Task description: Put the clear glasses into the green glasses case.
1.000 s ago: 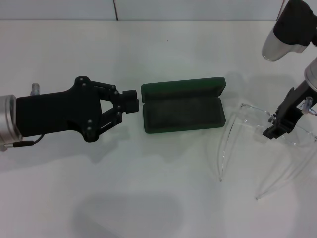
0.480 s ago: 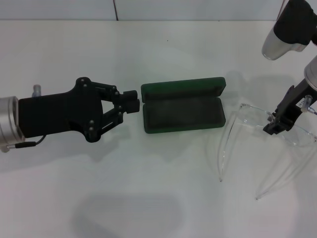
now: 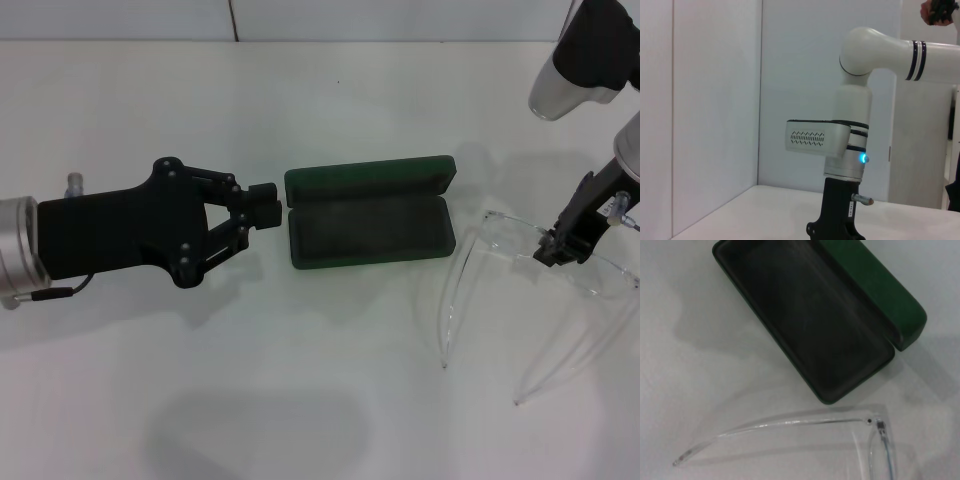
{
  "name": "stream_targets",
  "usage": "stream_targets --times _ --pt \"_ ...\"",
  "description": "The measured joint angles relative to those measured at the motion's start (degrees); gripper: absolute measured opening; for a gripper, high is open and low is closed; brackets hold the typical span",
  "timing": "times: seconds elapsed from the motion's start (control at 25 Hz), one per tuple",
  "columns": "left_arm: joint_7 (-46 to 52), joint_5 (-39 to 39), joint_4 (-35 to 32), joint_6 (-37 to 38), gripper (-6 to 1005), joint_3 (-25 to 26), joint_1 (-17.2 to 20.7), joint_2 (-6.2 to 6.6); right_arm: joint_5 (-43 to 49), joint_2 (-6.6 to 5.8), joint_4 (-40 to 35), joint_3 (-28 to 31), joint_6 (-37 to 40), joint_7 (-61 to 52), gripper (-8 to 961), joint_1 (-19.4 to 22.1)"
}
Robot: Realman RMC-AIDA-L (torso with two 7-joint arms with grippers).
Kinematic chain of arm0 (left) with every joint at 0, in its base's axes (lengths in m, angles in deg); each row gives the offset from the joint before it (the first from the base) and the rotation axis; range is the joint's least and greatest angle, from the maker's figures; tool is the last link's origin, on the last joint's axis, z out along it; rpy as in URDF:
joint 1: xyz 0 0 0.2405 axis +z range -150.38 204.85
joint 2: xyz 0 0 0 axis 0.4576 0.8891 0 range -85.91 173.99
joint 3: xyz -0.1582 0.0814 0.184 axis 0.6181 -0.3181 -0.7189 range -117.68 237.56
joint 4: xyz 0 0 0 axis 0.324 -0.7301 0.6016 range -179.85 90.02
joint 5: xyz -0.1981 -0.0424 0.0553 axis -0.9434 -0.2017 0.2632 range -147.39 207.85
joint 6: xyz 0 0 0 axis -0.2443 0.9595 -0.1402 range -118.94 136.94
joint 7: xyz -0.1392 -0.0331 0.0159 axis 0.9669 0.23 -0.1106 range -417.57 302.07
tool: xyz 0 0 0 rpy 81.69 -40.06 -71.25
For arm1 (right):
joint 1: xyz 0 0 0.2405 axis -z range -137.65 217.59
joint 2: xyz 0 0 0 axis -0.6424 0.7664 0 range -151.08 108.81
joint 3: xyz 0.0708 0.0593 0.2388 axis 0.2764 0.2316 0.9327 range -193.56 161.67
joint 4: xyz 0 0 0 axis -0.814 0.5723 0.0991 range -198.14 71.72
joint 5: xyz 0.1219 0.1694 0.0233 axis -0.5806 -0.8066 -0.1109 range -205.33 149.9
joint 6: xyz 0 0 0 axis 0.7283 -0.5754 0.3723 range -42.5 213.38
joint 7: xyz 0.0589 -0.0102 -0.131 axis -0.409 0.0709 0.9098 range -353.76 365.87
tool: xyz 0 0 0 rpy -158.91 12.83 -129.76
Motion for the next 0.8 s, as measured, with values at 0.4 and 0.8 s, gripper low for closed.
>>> stream_targets --times 0.4,0.8 --pt "-0.04 0.00 0.09 -0.04 108 0.01 0.11 -0.05 -0.08 0.06 -0.02 0.00 0.58 -0.18 150 0.06" --pt "-0.06 -0.39 0.10 -0.08 105 0.11 0.59 -0.05 -0.78 0.08 -4.93 0.43 3.87 -0.68 115 2.40"
